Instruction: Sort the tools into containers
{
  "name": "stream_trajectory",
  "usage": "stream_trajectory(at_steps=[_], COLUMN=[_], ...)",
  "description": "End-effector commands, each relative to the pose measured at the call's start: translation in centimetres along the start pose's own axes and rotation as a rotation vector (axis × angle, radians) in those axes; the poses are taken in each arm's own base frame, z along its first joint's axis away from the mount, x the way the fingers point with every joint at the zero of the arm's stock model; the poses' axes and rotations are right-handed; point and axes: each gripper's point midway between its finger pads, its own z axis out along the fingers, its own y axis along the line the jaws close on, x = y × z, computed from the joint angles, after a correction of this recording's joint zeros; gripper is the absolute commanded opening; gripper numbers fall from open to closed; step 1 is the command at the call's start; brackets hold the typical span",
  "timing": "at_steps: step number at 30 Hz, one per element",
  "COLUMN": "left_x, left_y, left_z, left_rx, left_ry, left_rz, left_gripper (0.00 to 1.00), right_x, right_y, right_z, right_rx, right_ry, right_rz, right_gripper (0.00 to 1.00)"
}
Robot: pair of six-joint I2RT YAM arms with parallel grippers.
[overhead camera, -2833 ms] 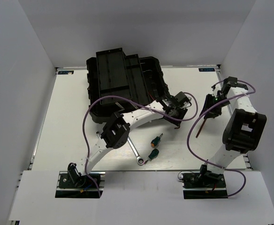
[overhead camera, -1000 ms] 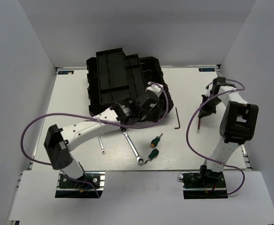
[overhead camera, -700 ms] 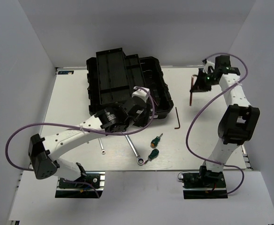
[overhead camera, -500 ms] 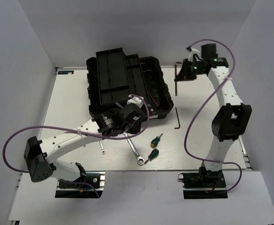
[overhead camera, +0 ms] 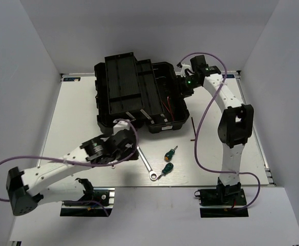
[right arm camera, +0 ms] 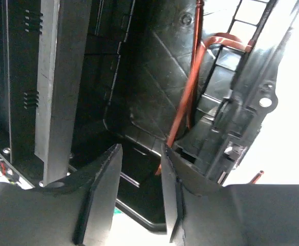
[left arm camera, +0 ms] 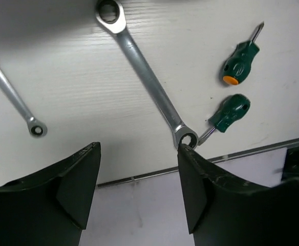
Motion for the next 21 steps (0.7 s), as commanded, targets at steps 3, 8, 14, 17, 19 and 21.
stream_trajectory(at_steps=[3,8,14,17,19,21], left_x=[0.7,2.3,3.6,4.0,3.9,3.8], left_y=[3.8,6.4,8.7,8.9,8.8,8.8], left_z=[-1.6,-1.2,0.2,1.2,1.4,1.4], left_rx=[-0.086,-0.148,-0.209,-0.198,-0.199,-0.204], left_ry=[-0.065,-0.059,-0.077,-0.082,-0.077,-0.071], left_rz=[-0.299,-0.374,-0.416,-0.441,-0.45,-0.413], left_gripper=[0.72,0.71,0.68,0.68,0.68,0.68], right_x=[-1.8,0.2,11.1,14.4,15.1,16.4], right_y=[1.7,0.0,-6.0,-6.8,-7.0,-7.1], right_z=[-4.0,-7.1,-8.2,-7.9,-7.3,-6.2], right_rx=[-0.007,0.14,0.378,0.403,0.397,0.371], right_ry=[-0.084,-0.064,0.098,0.125,0.134,0.162], right_rz=[-0.061,-0.075,0.02,0.031,0.048,0.066], right_gripper=[0.45,0.27,0.16,0.18,0.24,0.29])
